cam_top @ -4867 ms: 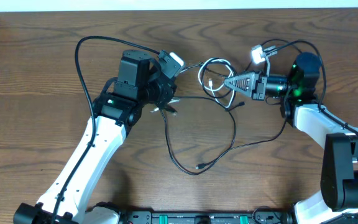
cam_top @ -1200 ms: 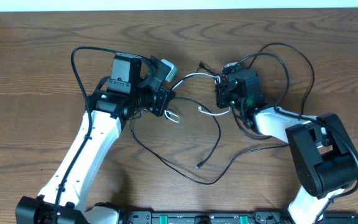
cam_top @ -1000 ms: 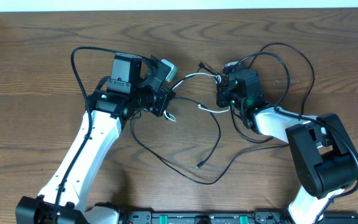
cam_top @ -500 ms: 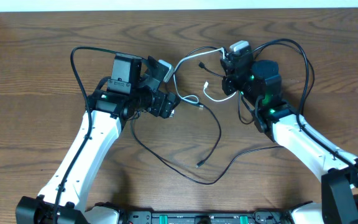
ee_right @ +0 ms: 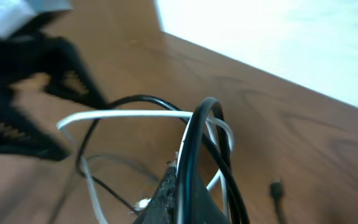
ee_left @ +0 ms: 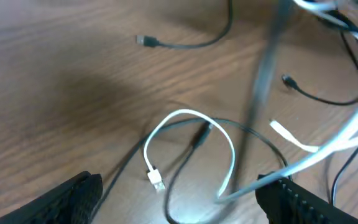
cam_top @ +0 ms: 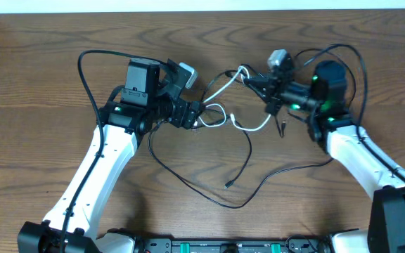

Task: Untangle cables

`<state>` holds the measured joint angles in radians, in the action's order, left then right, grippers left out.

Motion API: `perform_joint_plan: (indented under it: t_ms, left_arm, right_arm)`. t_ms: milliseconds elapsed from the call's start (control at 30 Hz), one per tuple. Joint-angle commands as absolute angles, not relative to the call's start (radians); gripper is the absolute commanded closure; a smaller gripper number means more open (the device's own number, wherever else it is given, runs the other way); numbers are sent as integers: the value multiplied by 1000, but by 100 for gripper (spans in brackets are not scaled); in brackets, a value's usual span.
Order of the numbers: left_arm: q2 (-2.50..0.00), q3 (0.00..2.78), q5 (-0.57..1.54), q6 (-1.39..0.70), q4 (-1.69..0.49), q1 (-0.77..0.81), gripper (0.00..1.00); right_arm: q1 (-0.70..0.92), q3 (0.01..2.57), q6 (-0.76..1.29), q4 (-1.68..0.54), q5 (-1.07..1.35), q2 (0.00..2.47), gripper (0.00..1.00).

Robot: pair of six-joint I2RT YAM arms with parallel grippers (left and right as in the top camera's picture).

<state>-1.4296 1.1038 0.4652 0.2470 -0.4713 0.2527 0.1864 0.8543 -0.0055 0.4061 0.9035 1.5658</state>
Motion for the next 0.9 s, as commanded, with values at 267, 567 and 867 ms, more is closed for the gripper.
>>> perform_joint_plan:
  t_ms: [267, 567, 867]
  left_arm:
    - [-1436, 1114, 758, 250, -323, 254, 16]
    - [-1436, 1114, 886, 287, -304, 254, 16]
    - [-1436, 1114, 878, 287, -300, 254, 16]
  right_arm:
    - [89, 855, 28, 408, 1355, 1549, 99]
    - [60, 855, 29, 438, 1529, 1549, 99]
    - [110, 855, 37, 458, 1562, 1549, 99]
